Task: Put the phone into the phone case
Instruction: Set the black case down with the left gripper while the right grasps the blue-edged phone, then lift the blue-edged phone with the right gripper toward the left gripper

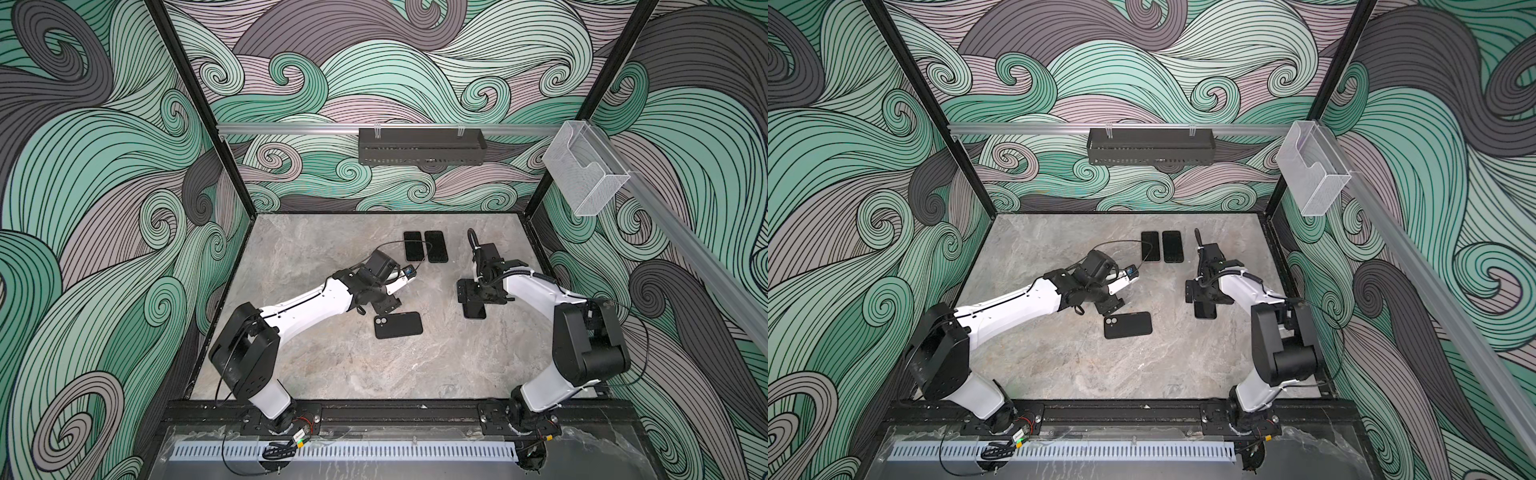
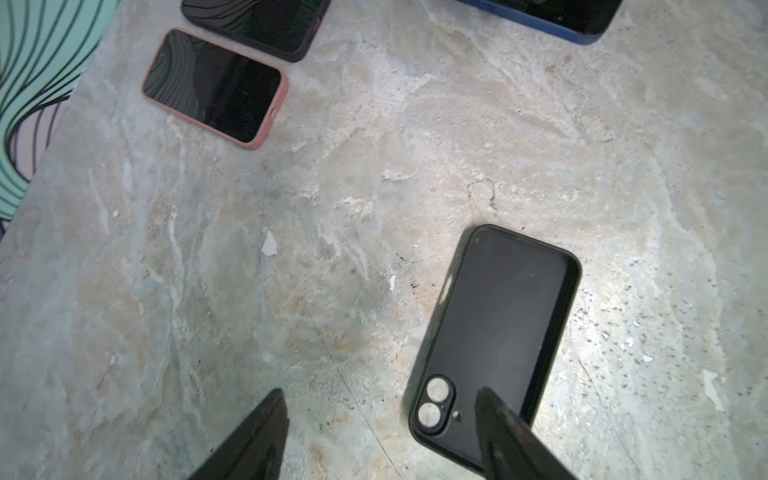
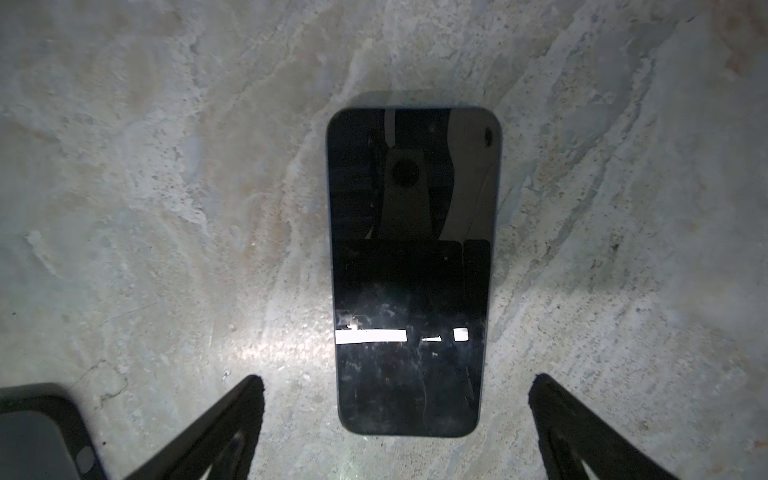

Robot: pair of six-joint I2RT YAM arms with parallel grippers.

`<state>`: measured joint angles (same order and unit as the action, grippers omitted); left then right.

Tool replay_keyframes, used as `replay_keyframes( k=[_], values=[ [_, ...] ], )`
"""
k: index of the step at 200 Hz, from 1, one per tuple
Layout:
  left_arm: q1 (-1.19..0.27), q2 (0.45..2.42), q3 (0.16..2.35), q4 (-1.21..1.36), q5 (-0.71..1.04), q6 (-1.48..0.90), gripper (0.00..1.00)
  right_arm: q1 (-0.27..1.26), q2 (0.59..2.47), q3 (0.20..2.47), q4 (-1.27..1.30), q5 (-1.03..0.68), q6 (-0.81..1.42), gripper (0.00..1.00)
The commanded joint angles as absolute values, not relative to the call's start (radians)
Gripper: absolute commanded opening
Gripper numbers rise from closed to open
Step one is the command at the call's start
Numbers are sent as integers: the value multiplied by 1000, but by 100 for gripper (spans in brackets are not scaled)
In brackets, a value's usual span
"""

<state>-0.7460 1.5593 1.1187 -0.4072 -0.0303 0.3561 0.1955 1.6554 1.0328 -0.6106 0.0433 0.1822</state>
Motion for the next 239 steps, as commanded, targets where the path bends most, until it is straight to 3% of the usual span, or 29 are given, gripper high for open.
replay_keyframes(
  k=[1,17,29,84,148,183,239],
  values=[
    [-736,1476,1089,-342,-120,263,82,184,1706,1070,-636,22,157,99],
    [-736,1431,1055,-327,-162,219,86,178,1744,1089,-637,16,156,99],
    [-736,1377,1016,-298,-192,190,99,173,1765,1100,-637,11,157,98],
    [-730,1223,906,-268,-484,-68,99,155,1825,1119,-641,0,163,91],
    [-706,1229,908,-415,-575,-244,99,150,1874,1135,-647,11,158,79],
    [-701,1207,888,-403,-582,-309,99,150,1896,1139,-650,18,139,77],
    [-698,1160,881,-410,-567,-332,99,150,1905,1147,-650,9,120,64]
  ],
)
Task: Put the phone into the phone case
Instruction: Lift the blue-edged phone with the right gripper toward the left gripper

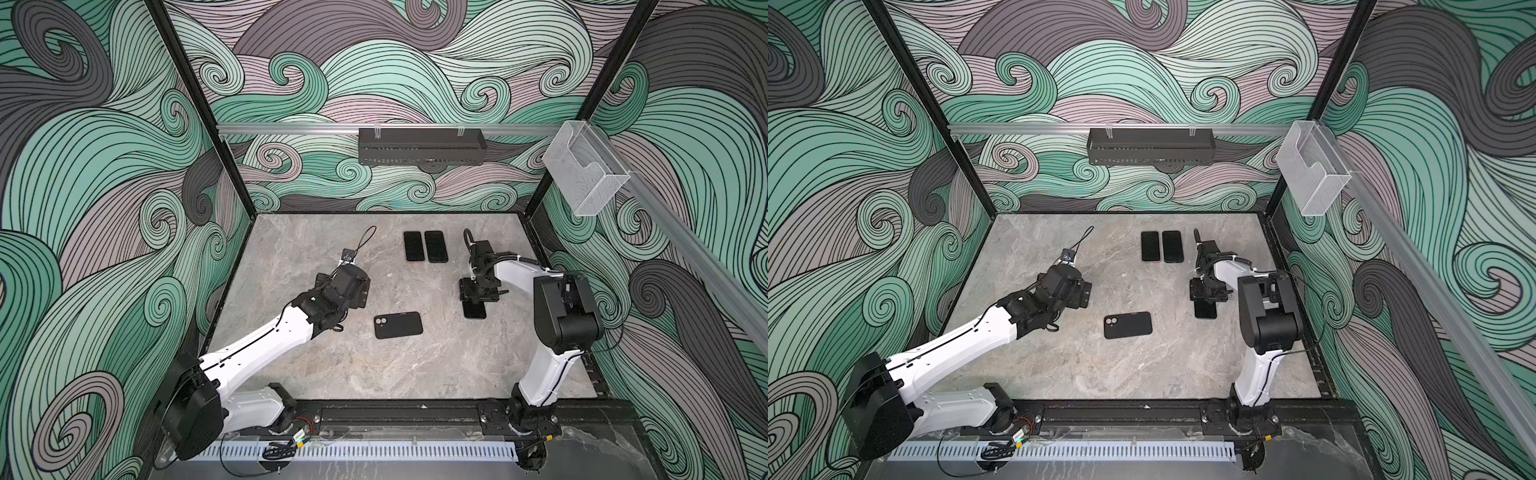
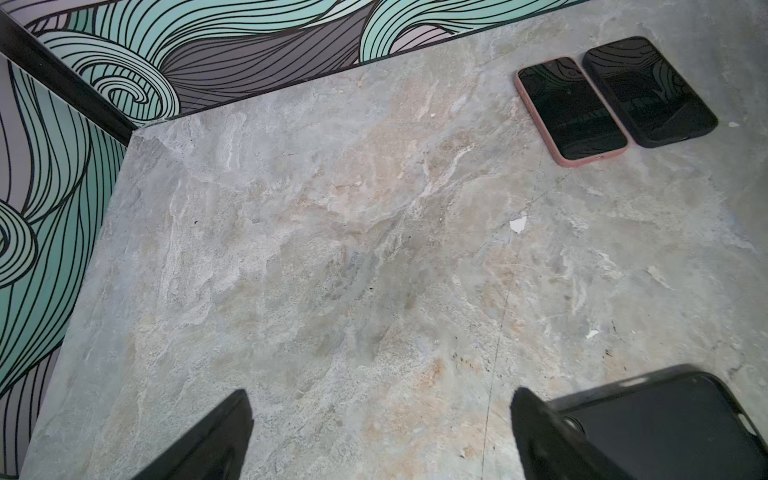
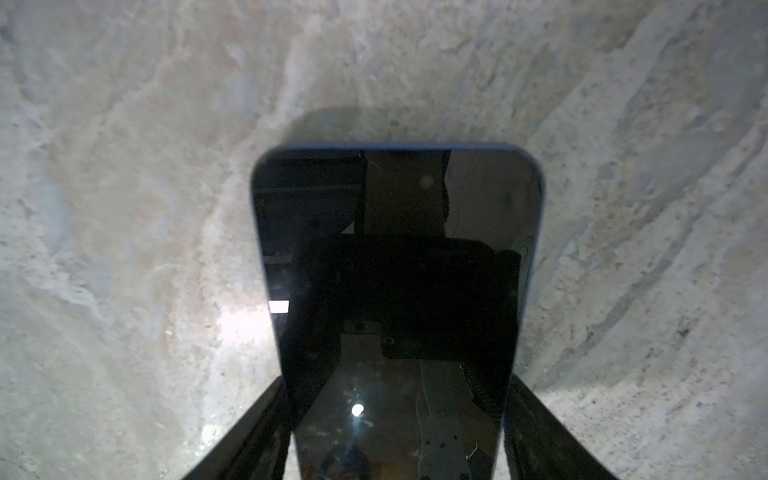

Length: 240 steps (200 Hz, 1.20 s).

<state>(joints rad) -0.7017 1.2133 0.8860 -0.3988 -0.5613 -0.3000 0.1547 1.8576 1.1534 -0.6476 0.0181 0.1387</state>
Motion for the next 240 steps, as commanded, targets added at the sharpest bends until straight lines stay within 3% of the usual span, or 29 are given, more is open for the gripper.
replay_keyframes(
  k=[1,27,116,175,240],
  values=[
    [-698,1158,879,-409,-567,-332,99,150,1905,1147,-650,9,120,64],
    [-684,1115,852,-387,-537,-345,99,150,1889,1140,-637,2,118,51],
    [-618,1091,875,-401,-247,-395,99,162,1628,1062,-589,-90,146,20],
    [-592,1096,929,-382,60,-399,99,238,1408,1018,-570,-203,141,9],
    [-578,1148,981,-325,419,-439,99,434,1264,1002,-514,-291,68,6]
  ],
)
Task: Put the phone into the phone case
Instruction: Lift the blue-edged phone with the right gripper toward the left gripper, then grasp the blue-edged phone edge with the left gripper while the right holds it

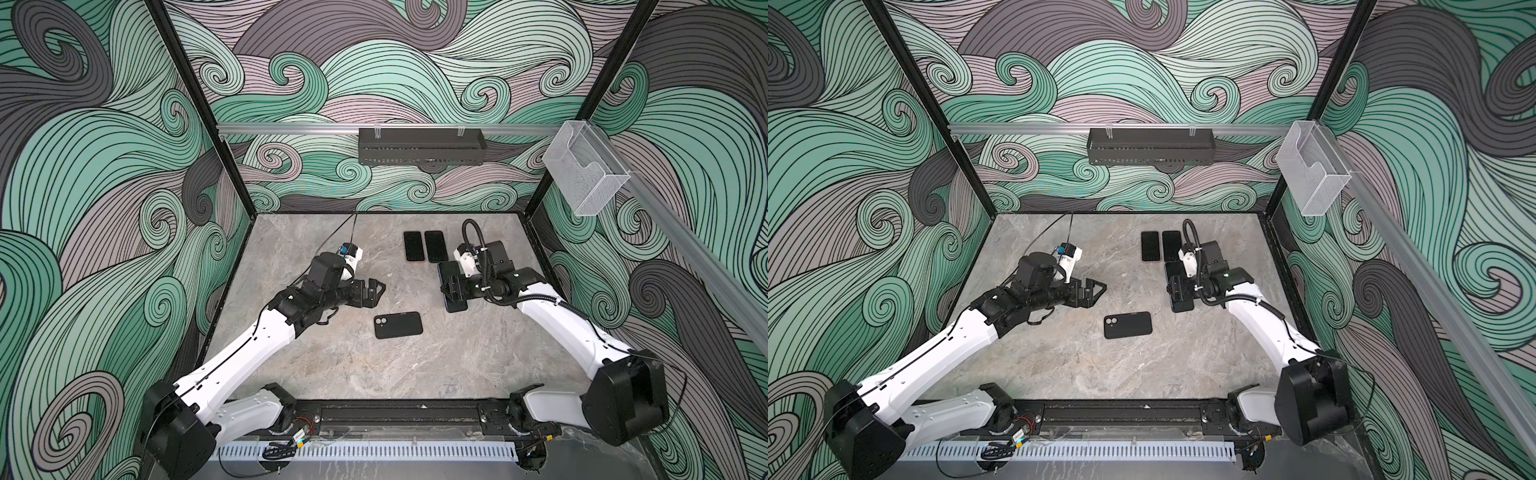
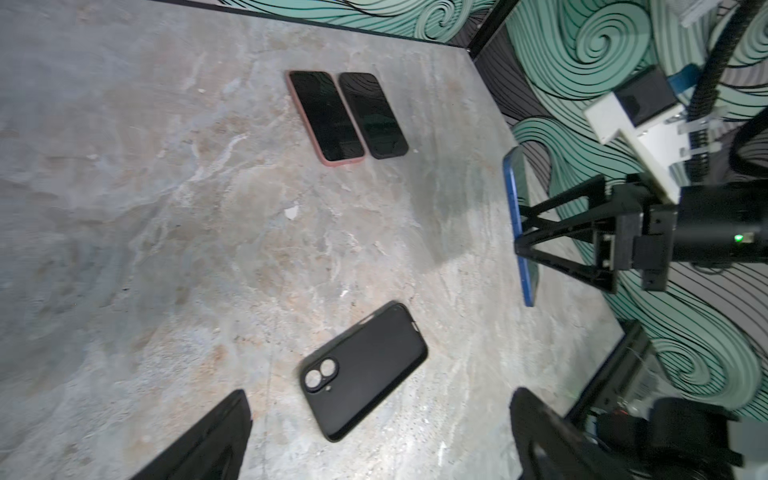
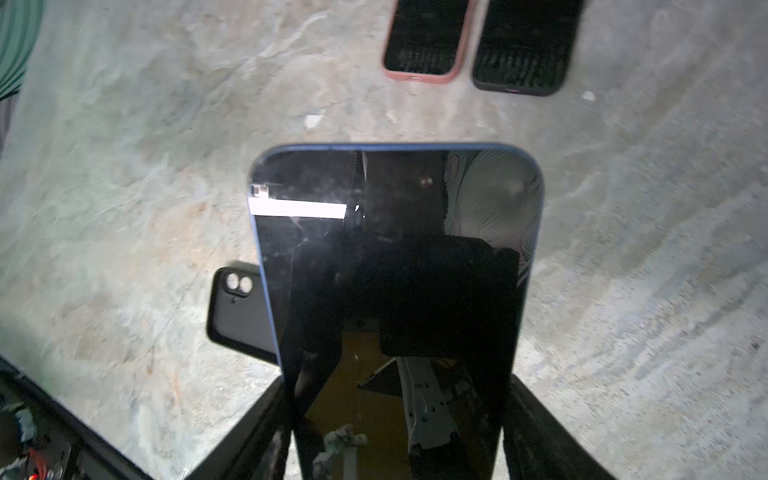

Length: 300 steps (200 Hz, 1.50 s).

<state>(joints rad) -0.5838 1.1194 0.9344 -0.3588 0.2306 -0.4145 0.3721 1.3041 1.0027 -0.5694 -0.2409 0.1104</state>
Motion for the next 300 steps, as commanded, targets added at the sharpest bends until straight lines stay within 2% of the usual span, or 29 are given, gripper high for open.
replay_keyframes(
  k=[1,25,110,196,220,257,300],
  values=[
    [-577,1148,981,-324,423,-440,99,437,1262,1003,-513,-290,66,6],
    [-573,1178,1004,-324,504,-455,97,515,1244,1005,-490,-268,36,6],
    [-562,1283,1068,-318,696,-507,79,698,1262,1039,-405,-183,-30,6],
    [-519,1386,1126,-305,838,-575,39,788,1261,1038,-332,-128,-81,5],
    [-512,1381,1126,-310,840,-575,35,790,1259,1033,-325,-124,-86,6],
    [-505,1387,1124,-308,846,-587,18,795,1257,1030,-315,-120,-97,6],
    [-499,1389,1124,-296,848,-598,12,799,1253,1029,-310,-117,-110,9]
  ],
)
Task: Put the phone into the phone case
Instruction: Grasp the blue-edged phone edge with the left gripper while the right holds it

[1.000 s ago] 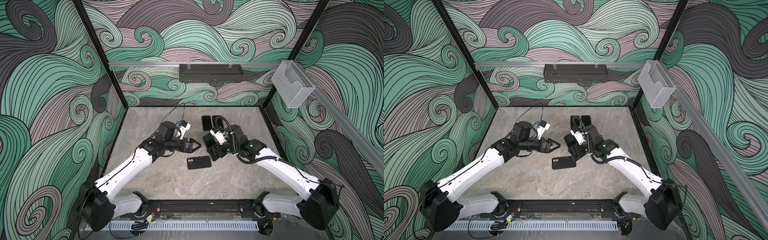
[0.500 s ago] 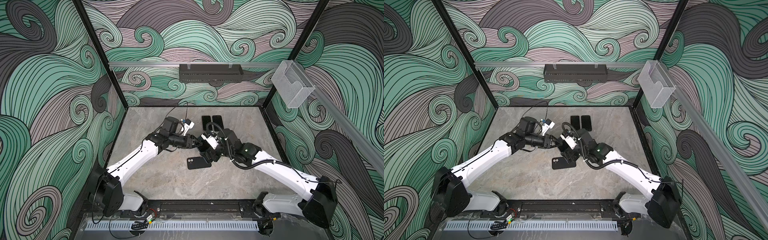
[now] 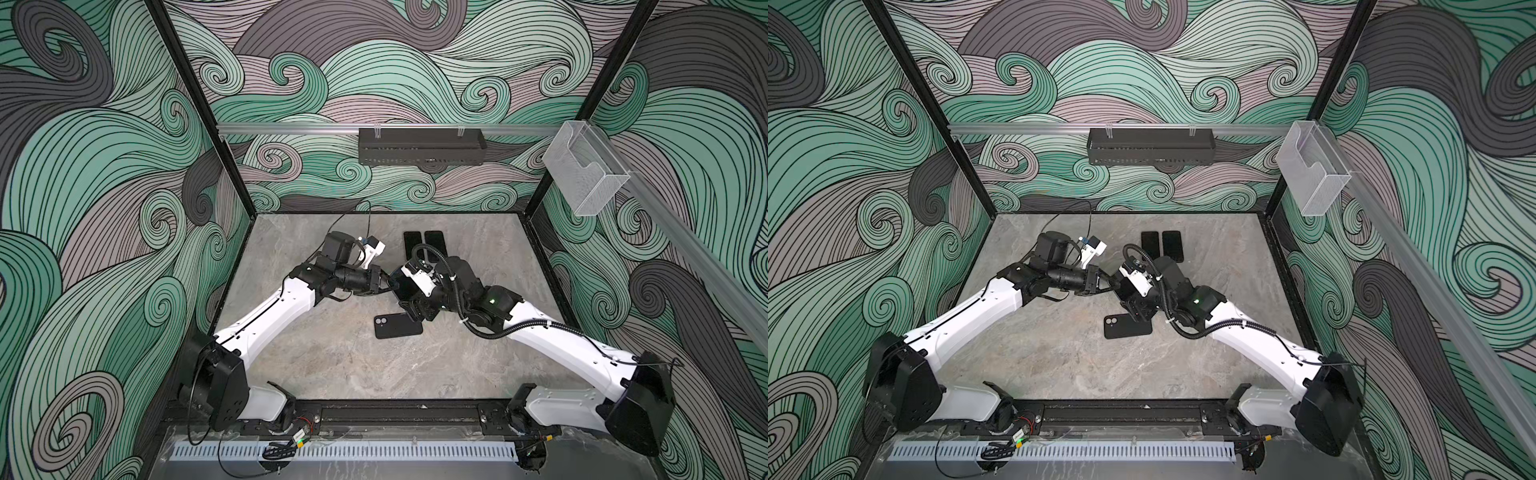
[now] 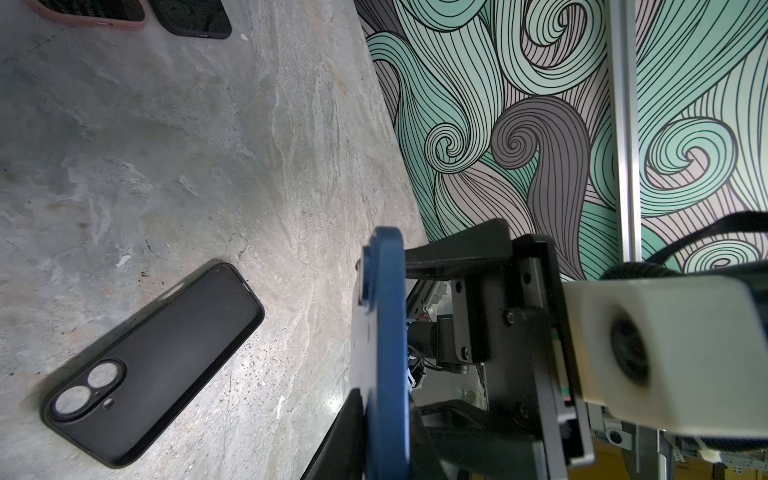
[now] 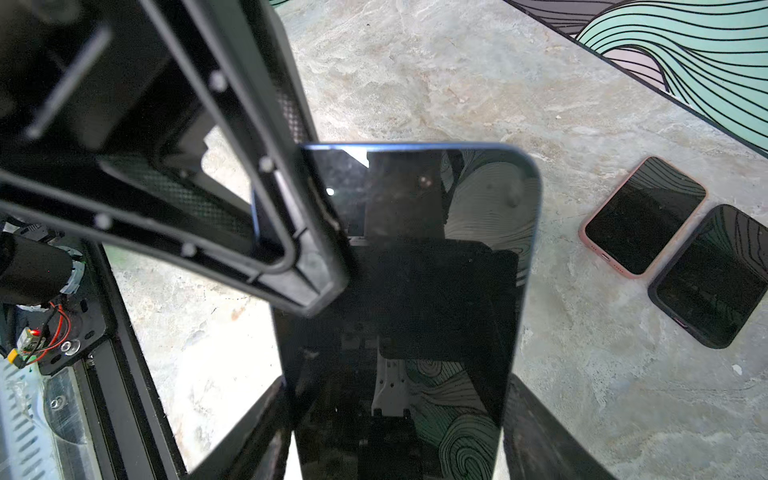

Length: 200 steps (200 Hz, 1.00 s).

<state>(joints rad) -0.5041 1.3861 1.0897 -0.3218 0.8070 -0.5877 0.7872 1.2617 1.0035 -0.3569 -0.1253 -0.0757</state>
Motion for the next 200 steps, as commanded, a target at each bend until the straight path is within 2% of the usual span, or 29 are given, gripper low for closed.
replay_keyframes(
  k=[1,10,26,57,85,101,156,180,200],
  values=[
    [-499,1389,1124,-296,849,-598,12,799,1253,1029,-310,-117,-110,9],
    [-497,1388,1124,-293,849,-601,8,799,1253,1029,-314,-117,-110,15],
    [-493,1386,1121,-283,850,-603,2,799,1249,1032,-329,-126,-104,34],
    [-483,1371,1101,-253,850,-597,0,799,1231,1036,-394,-144,-91,58],
    [-467,1347,1072,-212,845,-598,0,797,1194,1032,-450,-144,-66,89],
    [-456,1325,1051,-183,835,-595,0,795,1170,1027,-474,-160,-42,98],
    [-415,1230,958,-61,755,-616,0,745,1081,966,-404,-218,169,99],
    [-399,1193,894,63,729,-664,0,676,1084,906,-235,-319,352,90],
    [-380,1179,847,192,725,-733,0,622,1092,857,-95,-362,511,79]
  ],
)
